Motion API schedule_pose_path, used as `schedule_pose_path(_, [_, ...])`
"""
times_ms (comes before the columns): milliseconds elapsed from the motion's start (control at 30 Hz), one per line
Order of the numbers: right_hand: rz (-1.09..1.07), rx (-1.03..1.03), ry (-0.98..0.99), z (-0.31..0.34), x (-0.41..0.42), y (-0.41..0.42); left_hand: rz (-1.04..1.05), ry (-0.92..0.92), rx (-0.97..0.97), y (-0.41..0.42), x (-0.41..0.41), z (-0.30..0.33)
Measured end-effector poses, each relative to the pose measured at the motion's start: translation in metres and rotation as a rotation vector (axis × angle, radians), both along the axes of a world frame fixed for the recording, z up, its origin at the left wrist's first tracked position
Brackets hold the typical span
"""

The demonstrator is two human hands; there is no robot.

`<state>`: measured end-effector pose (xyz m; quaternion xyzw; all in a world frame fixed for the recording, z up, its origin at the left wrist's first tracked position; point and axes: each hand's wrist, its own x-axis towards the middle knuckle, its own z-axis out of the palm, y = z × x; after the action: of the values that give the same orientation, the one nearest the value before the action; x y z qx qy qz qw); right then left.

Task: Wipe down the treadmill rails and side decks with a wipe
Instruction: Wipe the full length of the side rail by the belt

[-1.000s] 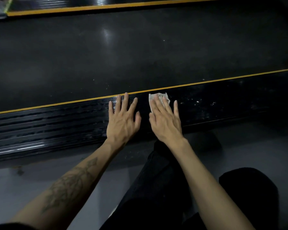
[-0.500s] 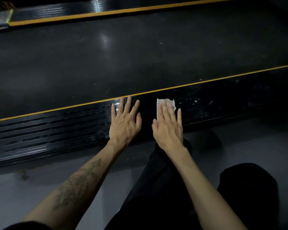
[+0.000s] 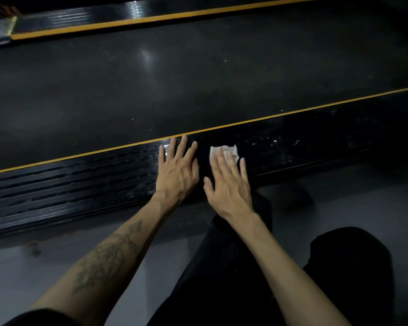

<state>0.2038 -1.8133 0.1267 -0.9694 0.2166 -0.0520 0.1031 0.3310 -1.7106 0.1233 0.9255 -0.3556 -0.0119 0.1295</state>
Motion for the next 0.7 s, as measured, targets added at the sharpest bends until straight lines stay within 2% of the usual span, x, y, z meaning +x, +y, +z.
schedule_pose_path(100, [0.082, -0.013, 0.036, 0.004, 0.01, -0.016, 0.002, 0.014, 0.014, -0.004, -0.001, 0.0])
schedule_pose_path(200, [0.007, -0.027, 0.044, 0.005, 0.003, -0.028, 0.017, 0.009, 0.0, -0.006, -0.004, 0.001])
schedule_pose_path(333, [-0.085, 0.002, -0.022, -0.002, -0.014, -0.001, 0.026, -0.015, 0.021, -0.007, -0.008, 0.0])
schedule_pose_path(500, [0.038, -0.004, -0.034, 0.002, 0.0, -0.019, 0.023, -0.055, 0.023, -0.006, -0.009, 0.0])
schedule_pose_path(700, [-0.146, -0.042, -0.029, -0.005, -0.016, -0.007, 0.003, -0.065, 0.029, -0.007, -0.009, -0.003])
